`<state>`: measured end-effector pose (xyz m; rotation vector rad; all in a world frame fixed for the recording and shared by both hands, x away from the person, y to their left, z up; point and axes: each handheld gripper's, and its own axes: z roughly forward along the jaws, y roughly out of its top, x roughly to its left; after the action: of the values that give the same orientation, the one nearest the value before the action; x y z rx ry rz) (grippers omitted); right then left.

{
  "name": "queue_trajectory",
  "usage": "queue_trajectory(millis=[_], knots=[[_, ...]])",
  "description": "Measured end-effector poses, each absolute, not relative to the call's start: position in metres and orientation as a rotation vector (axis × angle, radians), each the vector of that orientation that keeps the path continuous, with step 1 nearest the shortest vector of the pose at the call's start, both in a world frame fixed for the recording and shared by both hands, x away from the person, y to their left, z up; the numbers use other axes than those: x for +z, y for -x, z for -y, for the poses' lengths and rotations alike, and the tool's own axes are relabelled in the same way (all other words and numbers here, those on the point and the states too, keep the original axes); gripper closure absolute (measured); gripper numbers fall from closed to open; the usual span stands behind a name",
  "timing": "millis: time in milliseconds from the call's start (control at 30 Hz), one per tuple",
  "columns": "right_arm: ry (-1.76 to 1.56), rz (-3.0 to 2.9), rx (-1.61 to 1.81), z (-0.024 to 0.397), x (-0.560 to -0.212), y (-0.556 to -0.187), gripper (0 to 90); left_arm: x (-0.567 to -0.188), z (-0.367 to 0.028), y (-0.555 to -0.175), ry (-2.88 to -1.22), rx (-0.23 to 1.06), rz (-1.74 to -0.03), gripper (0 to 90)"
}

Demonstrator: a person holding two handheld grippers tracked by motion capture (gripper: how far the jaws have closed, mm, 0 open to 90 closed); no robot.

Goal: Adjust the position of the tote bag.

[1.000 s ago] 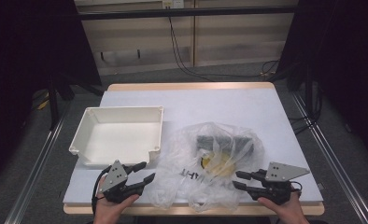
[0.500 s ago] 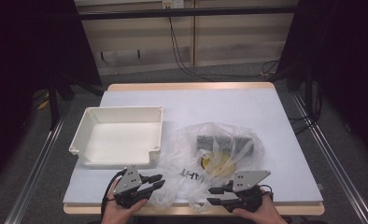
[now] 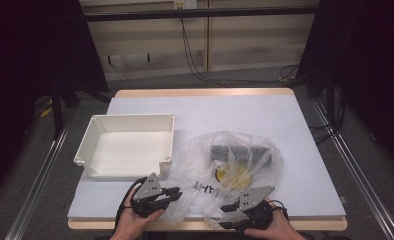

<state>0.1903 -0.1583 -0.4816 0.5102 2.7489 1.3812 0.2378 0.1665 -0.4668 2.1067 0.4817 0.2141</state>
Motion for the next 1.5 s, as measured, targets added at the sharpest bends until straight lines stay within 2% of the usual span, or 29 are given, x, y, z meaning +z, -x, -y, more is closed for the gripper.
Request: queue_trajectory(millis=[233, 333, 367, 400, 467, 500, 533, 567, 600, 1000, 1133, 1267, 1500], knots=[[-0.457, -2.749, 1.331, 0.157, -0.487, -0.187, 48.7, -0.468, -0.167, -0.24, -2.117, 0.213, -0.483, 77.8], [-0.453, -2.723, 1.303, 0.159, -0.487, -0.188, 63.0, -0.467, -0.169, -0.24, -2.11, 0.209, -0.49, 76.4], [-0.453, -2.723, 1.303, 0.159, -0.487, -0.188, 63.0, -0.467, -0.169, -0.24, -2.11, 0.209, -0.49, 76.3], [-0.472, -2.711, 1.304, 0.16, -0.487, -0.191, 72.5, -0.467, -0.169, -0.24, -2.103, 0.208, -0.493, 76.1], [-0.486, -2.704, 1.3, 0.161, -0.487, -0.193, 78.6, -0.467, -0.17, -0.241, -2.104, 0.206, -0.488, 76.1], [-0.486, -2.704, 1.3, 0.161, -0.487, -0.193, 78.6, -0.467, -0.17, -0.241, -2.104, 0.206, -0.488, 76.1], [-0.51, -2.705, 1.322, 0.162, -0.486, -0.196, 83.9, -0.467, -0.17, -0.24, -2.094, 0.202, -0.499, 76.0], [-0.51, -2.705, 1.322, 0.162, -0.486, -0.196, 83.9, -0.467, -0.17, -0.24, -2.094, 0.202, -0.499, 75.9], [-0.526, -2.699, 1.367, 0.164, -0.483, -0.197, 89.1, -0.466, -0.172, -0.238, -2.091, 0.202, -0.495, 75.6], [-0.64, -2.585, 1.505, 0.181, -0.468, -0.206, 90.0, -0.456, -0.183, -0.21, -2.021, 0.152, -0.455, 70.0], [-0.669, -2.56, 1.524, 0.183, -0.466, -0.209, 90.0, -0.458, -0.176, -0.205, -2.058, 0.128, -0.41, 68.7], [-0.692, -2.537, 1.529, 0.185, -0.466, -0.211, 90.0, -0.457, -0.172, -0.199, -2.055, 0.1, -0.38, 64.3], [-0.731, -2.51, 1.526, 0.187, -0.466, -0.214, 90.0, -0.465, -0.159, -0.202, -2.137, 0.096, -0.364, 49.6]])
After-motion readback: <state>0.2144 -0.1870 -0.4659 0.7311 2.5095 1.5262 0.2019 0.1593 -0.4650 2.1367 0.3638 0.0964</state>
